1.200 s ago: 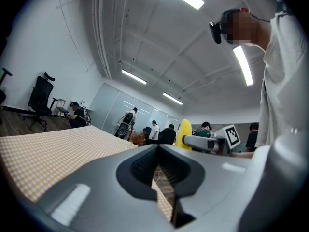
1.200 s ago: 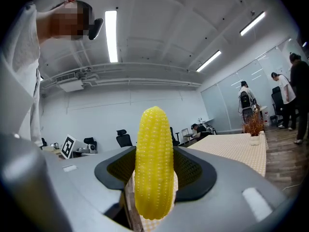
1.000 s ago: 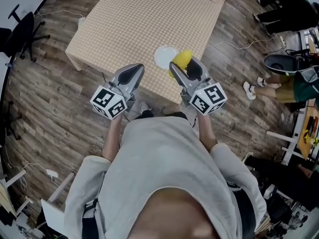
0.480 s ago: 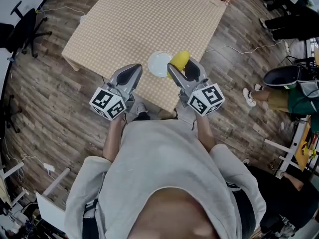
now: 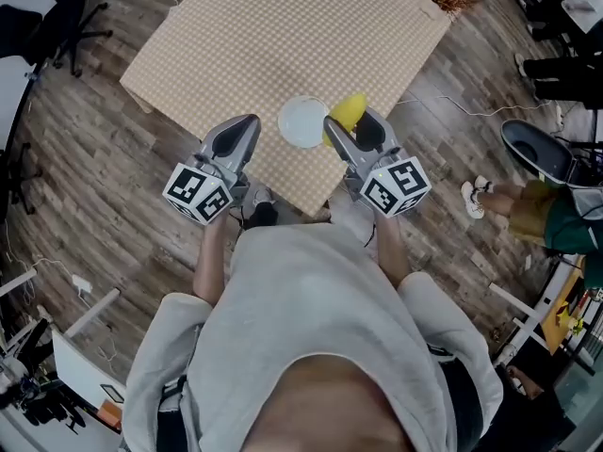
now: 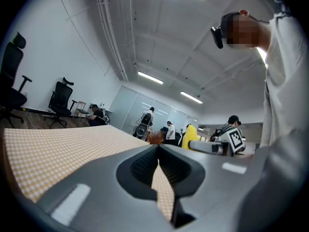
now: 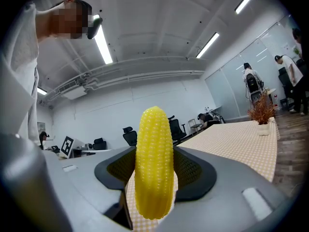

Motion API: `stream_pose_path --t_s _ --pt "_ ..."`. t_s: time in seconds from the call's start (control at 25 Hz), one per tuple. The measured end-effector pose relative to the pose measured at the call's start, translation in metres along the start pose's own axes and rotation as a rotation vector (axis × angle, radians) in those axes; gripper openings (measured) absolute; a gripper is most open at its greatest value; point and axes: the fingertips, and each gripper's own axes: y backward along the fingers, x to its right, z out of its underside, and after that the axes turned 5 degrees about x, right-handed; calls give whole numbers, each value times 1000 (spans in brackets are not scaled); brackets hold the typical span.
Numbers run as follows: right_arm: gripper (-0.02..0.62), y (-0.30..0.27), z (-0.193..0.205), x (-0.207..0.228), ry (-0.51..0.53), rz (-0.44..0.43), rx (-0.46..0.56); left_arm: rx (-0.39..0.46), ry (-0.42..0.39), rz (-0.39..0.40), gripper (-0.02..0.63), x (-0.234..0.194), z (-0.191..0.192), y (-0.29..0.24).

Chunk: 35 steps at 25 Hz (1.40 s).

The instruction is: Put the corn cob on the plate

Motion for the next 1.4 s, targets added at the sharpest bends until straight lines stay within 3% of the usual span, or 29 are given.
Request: stream_pose_path --t_s 0.96,1.4 --pt "241 30 156 -1 -212 88 -265 -214 156 -13 9 -22 104 21" --pt "241 8 187 20 -184 80 -325 -208 167 -24 9 -15 110 30"
